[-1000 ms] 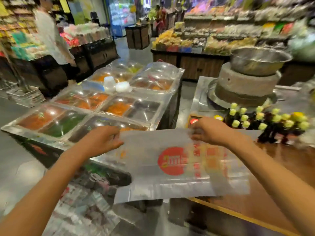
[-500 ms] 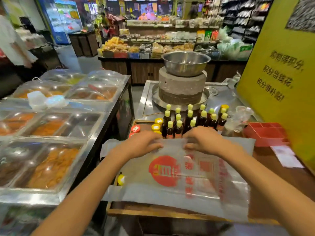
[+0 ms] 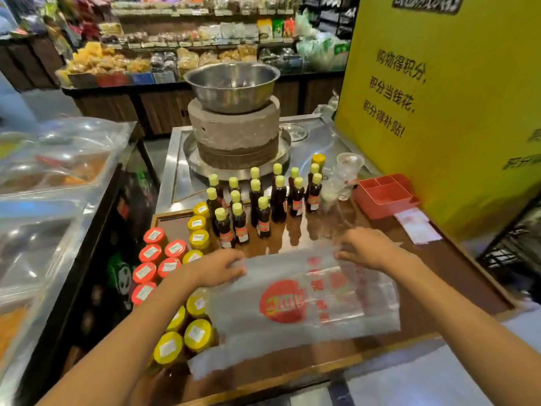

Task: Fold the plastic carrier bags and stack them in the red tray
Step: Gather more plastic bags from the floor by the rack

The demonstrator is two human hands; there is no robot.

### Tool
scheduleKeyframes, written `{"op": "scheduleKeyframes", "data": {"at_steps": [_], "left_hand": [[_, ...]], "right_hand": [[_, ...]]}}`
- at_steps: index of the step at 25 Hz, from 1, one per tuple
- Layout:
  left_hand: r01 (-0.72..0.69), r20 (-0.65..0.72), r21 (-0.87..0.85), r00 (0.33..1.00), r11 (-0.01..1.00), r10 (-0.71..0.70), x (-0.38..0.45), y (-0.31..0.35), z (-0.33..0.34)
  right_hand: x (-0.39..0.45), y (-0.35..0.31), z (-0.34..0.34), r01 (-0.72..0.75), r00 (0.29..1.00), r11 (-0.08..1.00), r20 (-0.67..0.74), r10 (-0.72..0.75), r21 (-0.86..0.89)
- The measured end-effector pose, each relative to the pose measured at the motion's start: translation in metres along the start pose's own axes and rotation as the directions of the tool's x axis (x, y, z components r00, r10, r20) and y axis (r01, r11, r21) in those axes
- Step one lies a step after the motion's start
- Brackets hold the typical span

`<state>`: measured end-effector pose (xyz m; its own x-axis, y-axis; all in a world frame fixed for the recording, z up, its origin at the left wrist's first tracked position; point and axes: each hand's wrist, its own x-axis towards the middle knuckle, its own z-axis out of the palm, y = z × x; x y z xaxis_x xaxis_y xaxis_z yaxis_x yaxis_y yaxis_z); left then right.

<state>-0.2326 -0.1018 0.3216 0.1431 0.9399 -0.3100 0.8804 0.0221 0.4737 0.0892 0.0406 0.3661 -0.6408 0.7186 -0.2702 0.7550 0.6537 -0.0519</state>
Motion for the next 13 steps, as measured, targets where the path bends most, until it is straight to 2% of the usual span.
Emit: {"op": "scheduleKeyframes", "data": {"at_steps": [9, 13], "left_hand": [[0.132, -0.086, -0.061, 0.987, 0.989, -0.137, 0.110, -0.031, 0.080], [0.194, -0.119, -0.037, 0.973, 0.980, -0.197, 0.160, -0.038, 0.093]], "right_hand": [[0.058, 0.067, 0.111, -0.236, 0.969, 0.971, 0.084, 0.233, 0.035], [0.104, 0.087, 0.127, -0.258, 0.965, 0.966, 0.049, 0.259, -0.028]]}}
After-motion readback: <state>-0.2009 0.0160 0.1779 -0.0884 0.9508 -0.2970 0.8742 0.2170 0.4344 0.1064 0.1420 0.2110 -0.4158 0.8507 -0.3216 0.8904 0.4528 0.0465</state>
